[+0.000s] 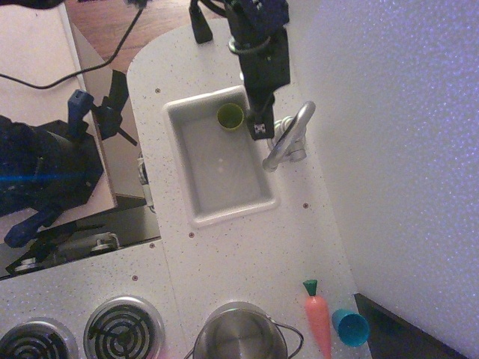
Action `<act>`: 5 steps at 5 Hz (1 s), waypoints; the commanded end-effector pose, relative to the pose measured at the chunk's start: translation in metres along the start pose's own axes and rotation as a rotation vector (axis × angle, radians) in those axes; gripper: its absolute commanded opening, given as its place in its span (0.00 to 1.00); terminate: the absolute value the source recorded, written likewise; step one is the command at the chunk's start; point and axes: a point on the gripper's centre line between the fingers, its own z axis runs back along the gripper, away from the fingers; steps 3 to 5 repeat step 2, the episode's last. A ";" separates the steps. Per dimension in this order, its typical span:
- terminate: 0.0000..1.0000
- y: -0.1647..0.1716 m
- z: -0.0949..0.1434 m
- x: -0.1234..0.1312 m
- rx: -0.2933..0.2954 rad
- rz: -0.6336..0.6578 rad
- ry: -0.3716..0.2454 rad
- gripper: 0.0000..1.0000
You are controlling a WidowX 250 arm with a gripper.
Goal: Turn faucet right
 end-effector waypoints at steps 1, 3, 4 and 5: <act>0.00 0.001 0.014 0.011 0.003 -0.014 -0.054 1.00; 1.00 -0.001 0.009 0.013 -0.014 -0.007 -0.038 1.00; 1.00 -0.001 0.009 0.013 -0.014 -0.007 -0.038 1.00; 1.00 -0.001 0.009 0.013 -0.014 -0.007 -0.038 1.00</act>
